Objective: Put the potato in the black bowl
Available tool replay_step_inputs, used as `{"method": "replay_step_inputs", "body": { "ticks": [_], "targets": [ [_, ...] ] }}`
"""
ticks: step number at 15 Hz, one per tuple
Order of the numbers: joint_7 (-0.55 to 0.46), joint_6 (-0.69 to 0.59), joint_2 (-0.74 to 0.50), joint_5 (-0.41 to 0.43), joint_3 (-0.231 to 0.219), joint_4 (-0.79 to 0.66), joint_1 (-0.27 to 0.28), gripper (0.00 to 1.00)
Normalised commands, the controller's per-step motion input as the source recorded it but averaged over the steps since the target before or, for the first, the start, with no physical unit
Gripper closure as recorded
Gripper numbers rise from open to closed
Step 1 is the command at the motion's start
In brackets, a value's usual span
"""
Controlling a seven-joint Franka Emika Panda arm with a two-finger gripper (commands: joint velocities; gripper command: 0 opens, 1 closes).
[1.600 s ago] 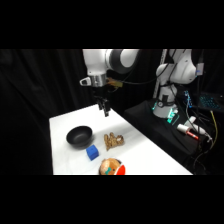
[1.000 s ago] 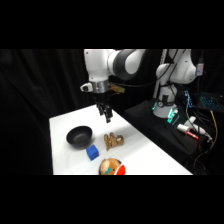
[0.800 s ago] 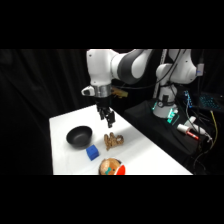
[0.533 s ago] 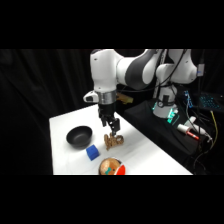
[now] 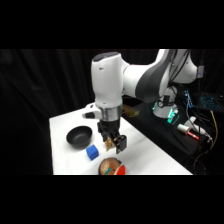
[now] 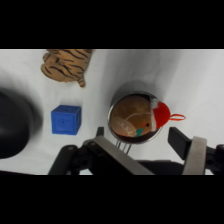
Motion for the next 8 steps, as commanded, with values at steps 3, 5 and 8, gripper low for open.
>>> {"method": "replay_step_inputs", "body": {
  "ticks": [3, 5, 8],
  "targets": [
    [0.05, 0.02, 0.31, -0.121, 0.025, 0.34, 0.060, 0.00],
    [0.01, 0.09, 0.29, -0.099, 0.018, 0.27, 0.024, 0.00],
    [-0.04, 0.09, 0.28, -0.064, 0.018, 0.24, -0.013, 0.00]
  ]
}}
